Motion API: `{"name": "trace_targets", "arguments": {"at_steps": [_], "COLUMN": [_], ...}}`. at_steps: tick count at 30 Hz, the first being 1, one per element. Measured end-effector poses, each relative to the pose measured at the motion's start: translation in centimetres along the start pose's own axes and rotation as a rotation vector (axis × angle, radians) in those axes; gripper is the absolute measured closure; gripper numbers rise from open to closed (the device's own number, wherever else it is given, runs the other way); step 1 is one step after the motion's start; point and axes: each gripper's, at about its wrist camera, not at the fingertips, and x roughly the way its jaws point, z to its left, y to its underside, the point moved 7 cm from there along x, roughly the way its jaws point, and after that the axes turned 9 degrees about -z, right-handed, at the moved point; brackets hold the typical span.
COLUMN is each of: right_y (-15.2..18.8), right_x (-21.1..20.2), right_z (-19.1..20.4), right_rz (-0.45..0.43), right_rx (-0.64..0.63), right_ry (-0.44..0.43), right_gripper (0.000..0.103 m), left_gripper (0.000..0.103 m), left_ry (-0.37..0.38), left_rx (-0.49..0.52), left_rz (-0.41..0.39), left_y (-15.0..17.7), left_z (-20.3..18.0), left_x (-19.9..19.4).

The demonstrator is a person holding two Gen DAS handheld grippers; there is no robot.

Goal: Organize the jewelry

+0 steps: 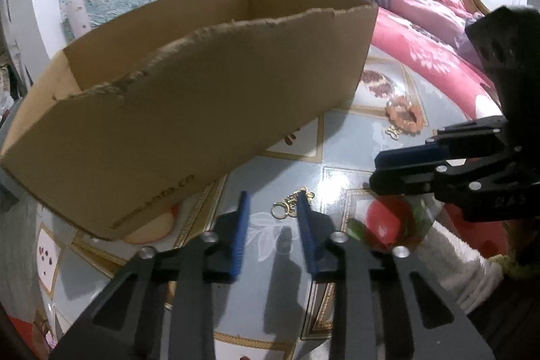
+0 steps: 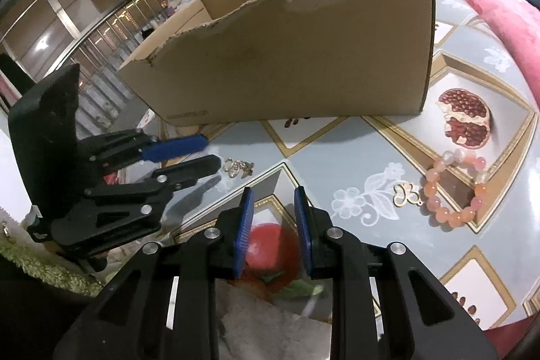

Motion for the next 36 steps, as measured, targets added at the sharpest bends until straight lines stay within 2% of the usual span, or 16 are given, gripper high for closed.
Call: {"name": "trace_targets", "arguments": {"at_steps": [3, 8, 17, 19, 28, 36], "right_y": [-0.2, -0.5, -0.5, -0.5, -0.6, -0.4], "right_x": [0.0, 0.4, 0.3, 0.1, -0.4, 0.8], "right_z": [-0.1, -0.3, -0.6, -0.7, -0.5, 2.3], "right_rz": [0.000, 0.002, -0.003, -0.006, -0.018, -0.002], "right_rx": [0.007, 0.015, 0.018, 0.018, 0.008, -0.114], "right_ry": [-0.002, -0.003, -0.007, -0.007, -0.003, -0.022], "right_gripper": [0.079, 0.079, 0.080, 0.080, 0.080, 0.078], "left_gripper": [0.087, 0.087, 0.087, 0.094, 0.094, 0.094], "left_ry": [0.016, 0.032, 0.054, 0.072, 0.056, 0.008], "left_rx": [0.010, 0.024, 0.004, -0.013, -0.038, -0.108], "left_rz": [0.019, 0.050, 0.057, 0.060, 0.044, 0.038], "left_y": [0.1, 0.5, 0.3, 0.3, 0.3, 0.8], "left_z": [-0.2, -0.4, -0.2, -0.1, 0.4, 2.6], "left_x": [0.5, 1.1, 1.3, 1.3, 0.8, -0.4]}}
